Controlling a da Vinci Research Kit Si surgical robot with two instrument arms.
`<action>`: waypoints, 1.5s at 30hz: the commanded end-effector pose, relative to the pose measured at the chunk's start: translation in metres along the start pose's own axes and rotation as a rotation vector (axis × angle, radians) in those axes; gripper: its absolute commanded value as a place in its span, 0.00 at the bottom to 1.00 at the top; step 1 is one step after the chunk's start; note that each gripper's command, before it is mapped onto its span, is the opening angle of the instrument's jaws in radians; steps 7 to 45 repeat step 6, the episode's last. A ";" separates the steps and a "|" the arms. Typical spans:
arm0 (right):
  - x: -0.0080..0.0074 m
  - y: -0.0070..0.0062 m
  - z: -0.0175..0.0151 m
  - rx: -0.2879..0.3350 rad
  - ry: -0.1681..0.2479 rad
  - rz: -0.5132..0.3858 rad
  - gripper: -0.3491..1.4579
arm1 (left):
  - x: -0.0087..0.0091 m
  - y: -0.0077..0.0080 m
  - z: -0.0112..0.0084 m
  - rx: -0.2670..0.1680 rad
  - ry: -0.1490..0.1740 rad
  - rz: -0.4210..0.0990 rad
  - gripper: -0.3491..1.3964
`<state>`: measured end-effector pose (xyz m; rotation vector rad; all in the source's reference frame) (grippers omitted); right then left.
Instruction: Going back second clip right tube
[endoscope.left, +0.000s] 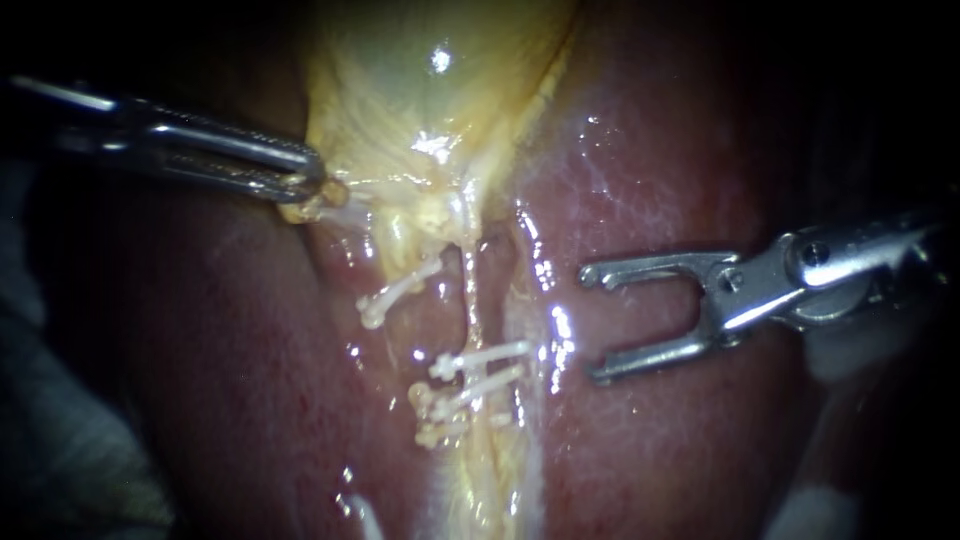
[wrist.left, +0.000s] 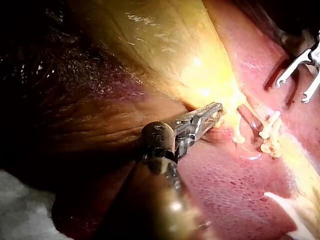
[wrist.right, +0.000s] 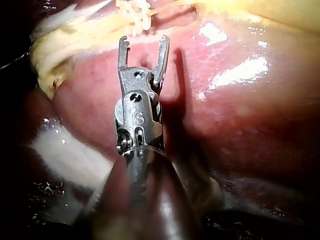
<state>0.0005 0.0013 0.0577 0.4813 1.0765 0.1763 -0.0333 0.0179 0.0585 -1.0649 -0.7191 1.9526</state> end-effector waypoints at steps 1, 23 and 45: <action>0.0000 0.0000 0.0000 -0.001 0.001 0.000 0.47 | -0.0001 -0.0001 0.0000 0.002 -0.004 -0.001 0.00; 0.0000 0.0000 0.0000 -0.001 0.001 0.001 0.47 | -0.0001 -0.0001 -0.0001 0.001 -0.004 -0.001 0.00; 0.0000 0.0000 0.0000 -0.001 0.001 0.001 0.47 | -0.0001 -0.0001 -0.0001 0.001 -0.004 -0.001 0.00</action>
